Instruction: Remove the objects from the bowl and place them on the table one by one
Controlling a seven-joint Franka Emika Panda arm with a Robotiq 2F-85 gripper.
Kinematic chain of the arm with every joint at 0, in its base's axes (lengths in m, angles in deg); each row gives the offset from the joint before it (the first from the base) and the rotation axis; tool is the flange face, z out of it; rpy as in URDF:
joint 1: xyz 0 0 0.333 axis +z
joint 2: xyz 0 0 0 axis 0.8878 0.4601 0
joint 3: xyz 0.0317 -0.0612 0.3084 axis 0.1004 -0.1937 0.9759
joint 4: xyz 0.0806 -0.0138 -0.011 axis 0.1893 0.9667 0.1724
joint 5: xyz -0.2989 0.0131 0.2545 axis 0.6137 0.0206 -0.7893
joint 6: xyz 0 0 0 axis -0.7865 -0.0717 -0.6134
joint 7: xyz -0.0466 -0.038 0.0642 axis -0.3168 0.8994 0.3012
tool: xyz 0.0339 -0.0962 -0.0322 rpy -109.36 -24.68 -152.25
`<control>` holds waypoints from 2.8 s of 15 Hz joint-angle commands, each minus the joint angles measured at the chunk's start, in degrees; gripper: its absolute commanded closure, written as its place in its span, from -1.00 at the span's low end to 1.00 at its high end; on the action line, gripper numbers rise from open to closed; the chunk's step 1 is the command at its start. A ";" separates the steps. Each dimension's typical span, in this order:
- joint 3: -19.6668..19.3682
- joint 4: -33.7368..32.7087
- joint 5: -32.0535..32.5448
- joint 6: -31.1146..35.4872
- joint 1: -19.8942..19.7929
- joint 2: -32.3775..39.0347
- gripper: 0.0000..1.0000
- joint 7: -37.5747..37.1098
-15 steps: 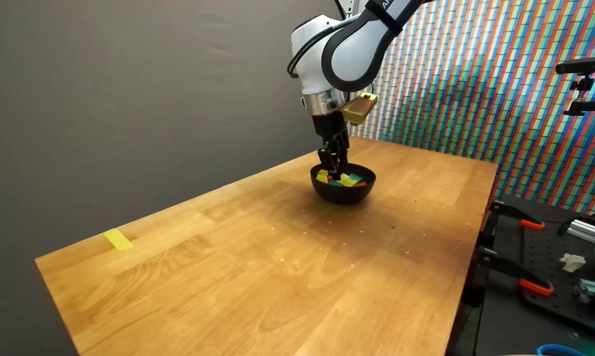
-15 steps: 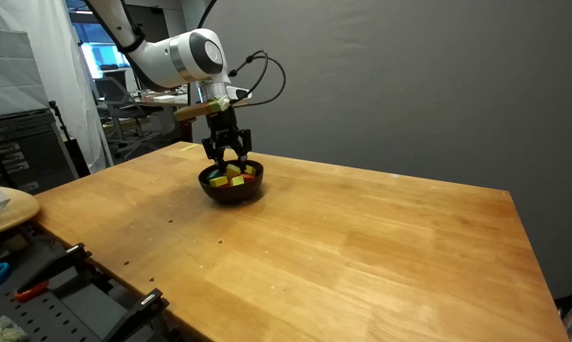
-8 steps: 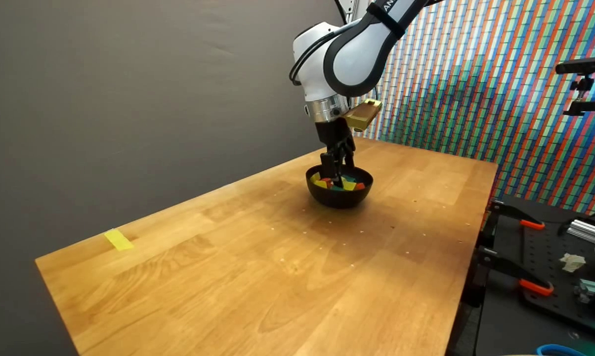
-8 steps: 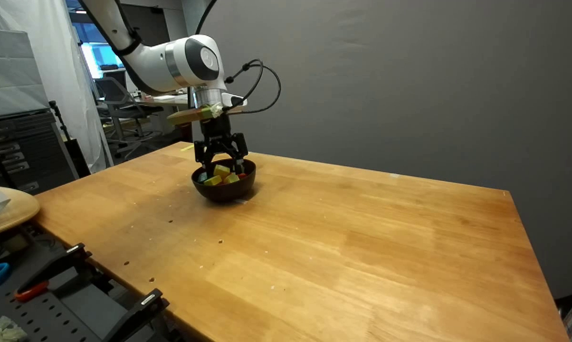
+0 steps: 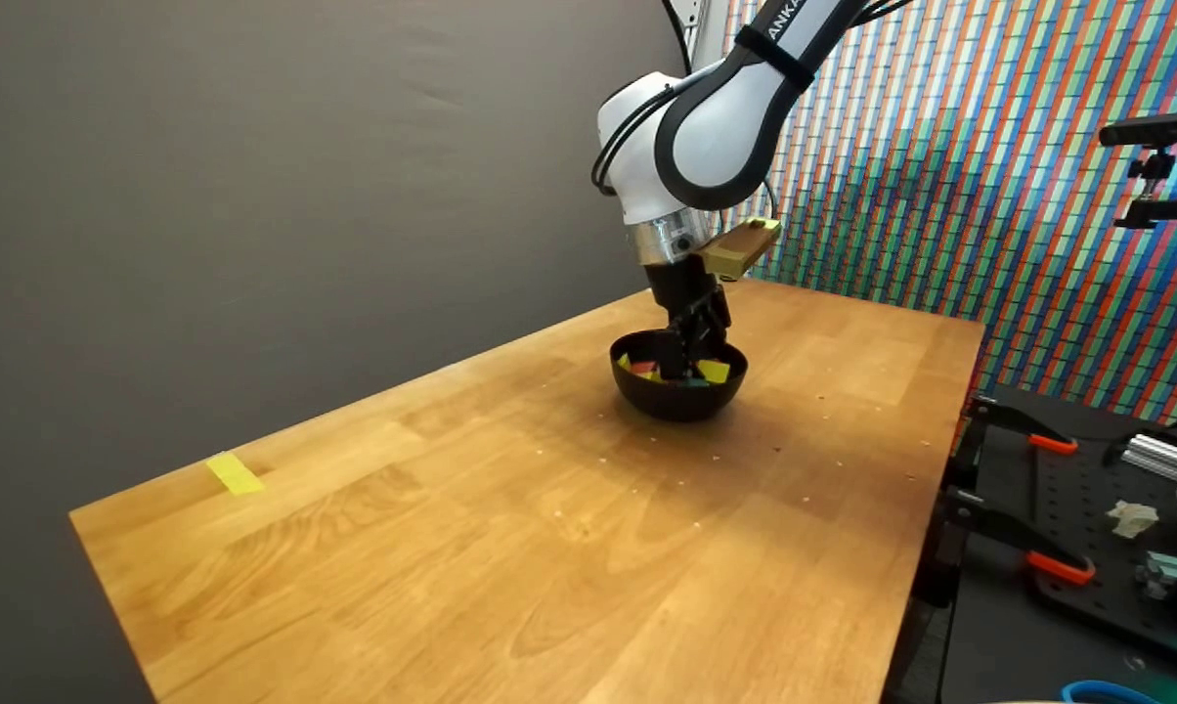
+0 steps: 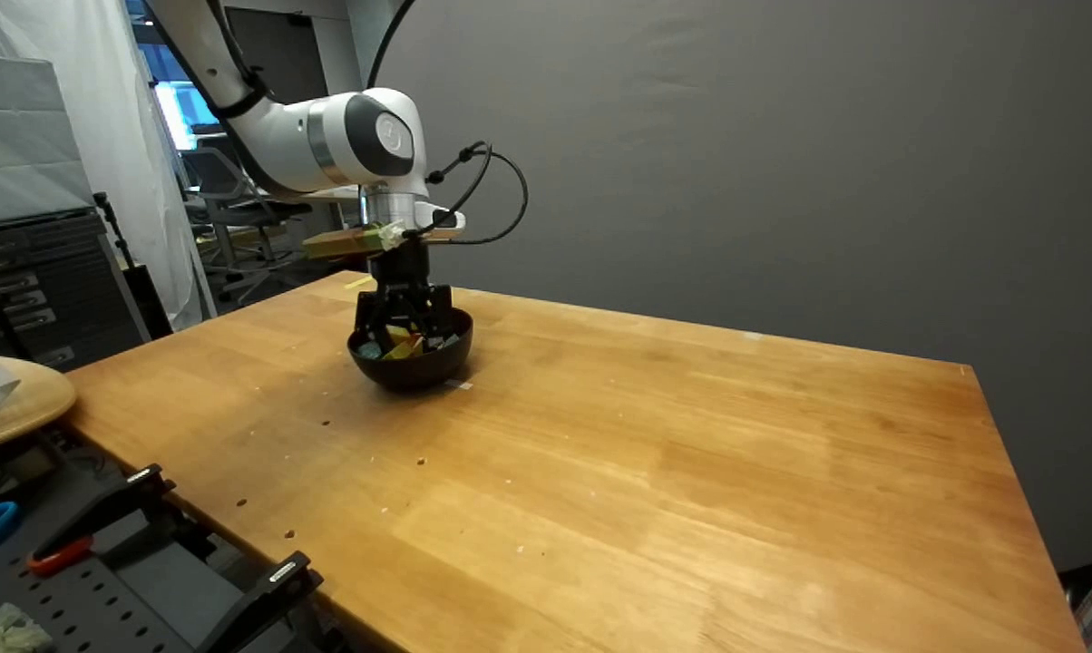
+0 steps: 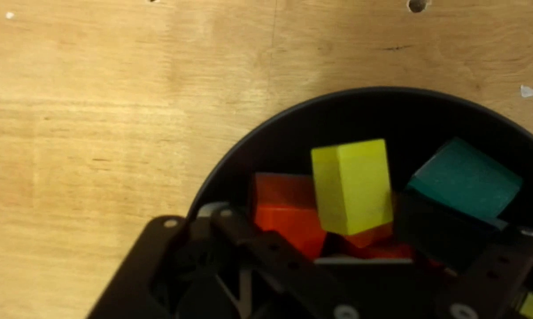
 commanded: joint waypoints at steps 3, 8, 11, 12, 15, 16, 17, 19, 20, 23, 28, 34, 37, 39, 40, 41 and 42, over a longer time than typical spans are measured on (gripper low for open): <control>0.11 -0.99 0.17 -1.03 0.64 -0.22 0.28 -0.56; -0.30 -1.18 1.96 -1.69 1.08 -1.44 0.87 -0.79; -0.56 -1.39 2.83 -1.66 0.98 -2.56 0.87 -0.89; -0.60 -1.46 2.88 -1.58 0.91 -2.98 0.84 -0.88; -0.58 -1.67 2.80 -1.32 0.52 -4.73 0.81 -0.61; -0.11 -1.59 1.72 -1.27 0.05 -5.43 0.79 -0.01; 0.54 -1.17 0.55 -1.17 -0.38 -6.49 0.31 0.72; 1.83 -0.10 -1.66 -0.66 -0.84 -8.48 0.18 2.16; 2.75 0.35 -3.30 -0.65 -1.12 -9.26 0.00 3.36; 4.55 0.60 -6.32 -0.41 -1.10 -9.93 -0.46 5.72; 4.27 -0.72 -5.48 -1.13 -0.96 -5.79 -1.00 5.56; 4.50 0.15 -5.69 -1.66 -0.88 -3.21 -1.00 6.61; 3.82 0.85 -4.60 -2.11 -0.55 -2.89 -1.00 5.99; 3.57 1.13 -3.81 -2.48 -0.18 -2.87 -0.60 5.84; 3.42 1.21 -3.11 -2.72 0.12 -2.91 -0.40 5.65; 3.19 1.27 -1.93 -3.07 0.51 -2.91 -0.38 5.40; 2.99 1.34 -0.73 -3.56 0.81 -2.86 -0.20 5.25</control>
